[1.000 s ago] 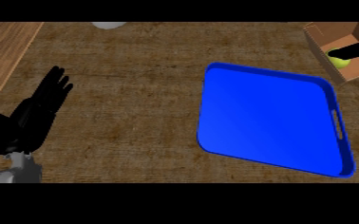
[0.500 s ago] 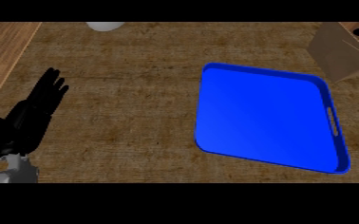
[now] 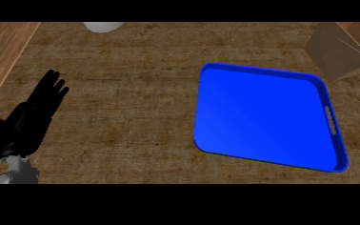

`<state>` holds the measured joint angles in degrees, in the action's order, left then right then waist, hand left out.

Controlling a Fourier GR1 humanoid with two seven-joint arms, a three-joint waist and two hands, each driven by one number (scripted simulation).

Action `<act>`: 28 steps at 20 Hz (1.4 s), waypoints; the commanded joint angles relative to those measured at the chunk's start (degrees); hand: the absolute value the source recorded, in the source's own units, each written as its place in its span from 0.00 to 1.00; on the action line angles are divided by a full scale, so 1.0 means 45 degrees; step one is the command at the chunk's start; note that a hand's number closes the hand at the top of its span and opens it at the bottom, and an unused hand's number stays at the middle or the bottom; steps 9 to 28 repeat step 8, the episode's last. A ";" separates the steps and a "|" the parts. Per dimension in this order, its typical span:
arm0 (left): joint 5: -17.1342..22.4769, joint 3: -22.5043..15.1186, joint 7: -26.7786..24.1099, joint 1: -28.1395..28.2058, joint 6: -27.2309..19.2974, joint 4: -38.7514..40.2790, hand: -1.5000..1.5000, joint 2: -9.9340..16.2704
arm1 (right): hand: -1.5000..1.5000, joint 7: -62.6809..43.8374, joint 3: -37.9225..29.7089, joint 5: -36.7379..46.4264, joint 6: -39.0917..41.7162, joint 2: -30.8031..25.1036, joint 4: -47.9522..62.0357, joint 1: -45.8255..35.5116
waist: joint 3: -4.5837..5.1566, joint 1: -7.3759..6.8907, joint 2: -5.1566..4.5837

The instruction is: Pick the pear from the tray and place it in the cardboard box

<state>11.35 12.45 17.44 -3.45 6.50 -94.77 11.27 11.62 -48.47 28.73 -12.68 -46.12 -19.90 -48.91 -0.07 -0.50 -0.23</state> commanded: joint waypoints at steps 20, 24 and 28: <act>0.0498 0.0605 -0.0380 0.0603 0.0723 0.0051 0.50 0.0390 | 0.00 0.0914 0.0217 -0.1372 0.1944 -0.1444 -0.0154 0.1674 | 0.0004 -0.0057 0.0009; 0.0498 0.0605 -0.0380 0.0603 0.0723 0.0051 0.50 0.0390 | 0.00 0.0914 0.0217 -0.1372 0.1944 -0.1444 -0.0154 0.1674 | 0.0004 -0.0057 0.0009; 0.0498 0.0605 -0.0380 0.0603 0.0723 0.0051 0.50 0.0390 | 0.00 0.0914 0.0217 -0.1372 0.1944 -0.1444 -0.0154 0.1674 | 0.0004 -0.0057 0.0009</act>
